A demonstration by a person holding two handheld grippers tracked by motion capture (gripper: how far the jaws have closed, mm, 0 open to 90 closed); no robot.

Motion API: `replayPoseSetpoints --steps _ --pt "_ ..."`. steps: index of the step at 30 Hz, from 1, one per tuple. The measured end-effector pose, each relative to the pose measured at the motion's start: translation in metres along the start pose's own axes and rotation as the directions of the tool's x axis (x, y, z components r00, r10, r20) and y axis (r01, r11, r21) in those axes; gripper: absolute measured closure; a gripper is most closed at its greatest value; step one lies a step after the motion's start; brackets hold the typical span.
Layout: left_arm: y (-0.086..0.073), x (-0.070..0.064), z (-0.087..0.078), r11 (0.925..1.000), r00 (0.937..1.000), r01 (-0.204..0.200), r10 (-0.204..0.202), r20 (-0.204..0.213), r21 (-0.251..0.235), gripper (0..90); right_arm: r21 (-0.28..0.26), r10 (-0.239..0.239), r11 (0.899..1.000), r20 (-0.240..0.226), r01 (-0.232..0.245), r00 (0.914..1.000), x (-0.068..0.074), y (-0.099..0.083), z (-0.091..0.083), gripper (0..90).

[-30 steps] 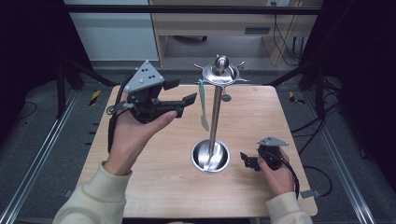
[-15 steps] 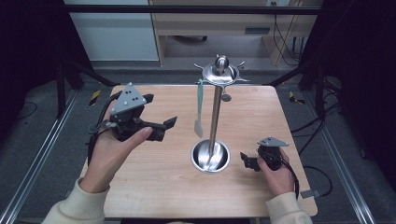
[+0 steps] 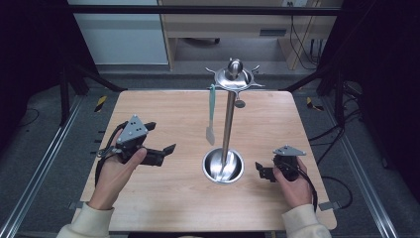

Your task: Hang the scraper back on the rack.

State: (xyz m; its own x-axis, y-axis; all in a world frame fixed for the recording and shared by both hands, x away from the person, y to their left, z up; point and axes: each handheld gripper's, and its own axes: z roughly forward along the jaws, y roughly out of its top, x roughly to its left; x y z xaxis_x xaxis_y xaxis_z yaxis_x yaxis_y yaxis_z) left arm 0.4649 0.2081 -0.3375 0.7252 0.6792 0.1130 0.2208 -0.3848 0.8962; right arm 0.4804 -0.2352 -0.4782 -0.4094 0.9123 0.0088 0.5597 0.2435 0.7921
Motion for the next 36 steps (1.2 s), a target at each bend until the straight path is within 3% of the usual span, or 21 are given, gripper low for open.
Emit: replayPoseSetpoints --steps 12,16,23,26,30,36 --pt "-0.063 0.028 0.014 0.9942 0.9938 0.076 -0.07 -0.087 0.076 7.6 0.01 -0.005 1.0 0.006 0.005 1.0 0.001 -0.001 0.002 8.5" --pt "-0.081 0.038 0.015 0.9866 0.9874 0.134 -0.125 -0.097 0.093 7.9 0.008 0.004 1.0 0.008 -0.004 1.0 0.0 -0.002 0.001 8.5" --pt "-0.11 0.058 0.01 0.9721 0.9741 0.187 -0.165 -0.154 0.141 8.4 0.005 0.015 1.0 0.014 -0.015 0.9998 -0.004 -0.003 0.0 8.3" --pt "-0.12 0.061 0.008 0.9683 0.9681 0.203 -0.175 -0.179 0.146 8.4 -0.001 0.018 1.0 0.017 -0.018 0.9997 -0.007 -0.003 -0.001 8.3" --pt "-0.133 0.06 0.009 0.9651 0.9721 0.176 -0.139 -0.189 0.194 8.3 0.001 0.018 1.0 0.017 -0.018 0.9997 -0.006 -0.004 0.0 8.3" --pt "-0.148 0.053 0.006 0.9535 0.9687 0.202 -0.161 -0.189 0.224 8.4 0.003 0.025 1.0 0.005 -0.025 0.9997 -0.007 -0.004 0.0 7.2"
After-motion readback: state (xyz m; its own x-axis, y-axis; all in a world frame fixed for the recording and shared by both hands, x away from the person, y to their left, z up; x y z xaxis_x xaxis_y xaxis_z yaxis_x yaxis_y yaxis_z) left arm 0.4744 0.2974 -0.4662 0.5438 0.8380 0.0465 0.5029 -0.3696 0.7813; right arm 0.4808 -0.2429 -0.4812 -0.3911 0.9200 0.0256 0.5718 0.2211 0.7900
